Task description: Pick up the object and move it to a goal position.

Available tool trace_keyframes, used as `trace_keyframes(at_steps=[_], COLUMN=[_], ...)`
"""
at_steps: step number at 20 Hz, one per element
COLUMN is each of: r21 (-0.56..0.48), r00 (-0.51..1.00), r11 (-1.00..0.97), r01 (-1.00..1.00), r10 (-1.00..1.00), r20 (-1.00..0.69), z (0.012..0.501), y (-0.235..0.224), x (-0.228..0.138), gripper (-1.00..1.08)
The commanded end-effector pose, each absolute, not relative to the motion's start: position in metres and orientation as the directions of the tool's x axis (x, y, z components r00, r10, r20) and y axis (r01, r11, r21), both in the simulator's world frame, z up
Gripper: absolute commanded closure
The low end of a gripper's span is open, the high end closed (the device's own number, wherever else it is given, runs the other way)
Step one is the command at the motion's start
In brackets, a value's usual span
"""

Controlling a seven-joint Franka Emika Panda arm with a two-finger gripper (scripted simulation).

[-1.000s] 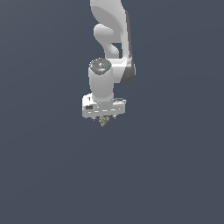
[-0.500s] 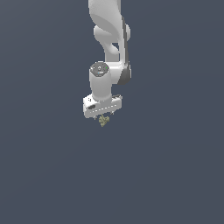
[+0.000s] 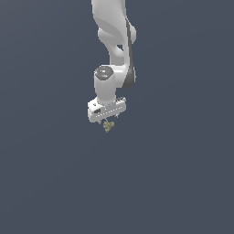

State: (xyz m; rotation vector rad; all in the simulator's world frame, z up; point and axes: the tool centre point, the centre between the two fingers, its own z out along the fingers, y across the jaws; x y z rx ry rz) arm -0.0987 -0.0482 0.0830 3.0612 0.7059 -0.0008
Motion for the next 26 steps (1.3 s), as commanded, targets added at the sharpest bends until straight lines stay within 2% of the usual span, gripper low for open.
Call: trace_keyframes(at_steps=[1, 21, 22, 26], r21=[0.0, 0.0, 0.0, 0.0], r00=[0.896, 0.896, 0.896, 0.896], r11=[-0.896, -0.896, -0.896, -0.896], r01=[0.444, 0.444, 0.444, 0.444], r10=[0.444, 0.444, 0.444, 0.444], r20=[0.0, 0.0, 0.0, 0.0], z=[0.082, 0.032, 0.032, 0.032], y=[-0.048, -0.048, -0.048, -0.048], x=[-0.1, -0.1, -0.1, -0.1], gripper=[-0.92, -0.92, 1.08, 1.08])
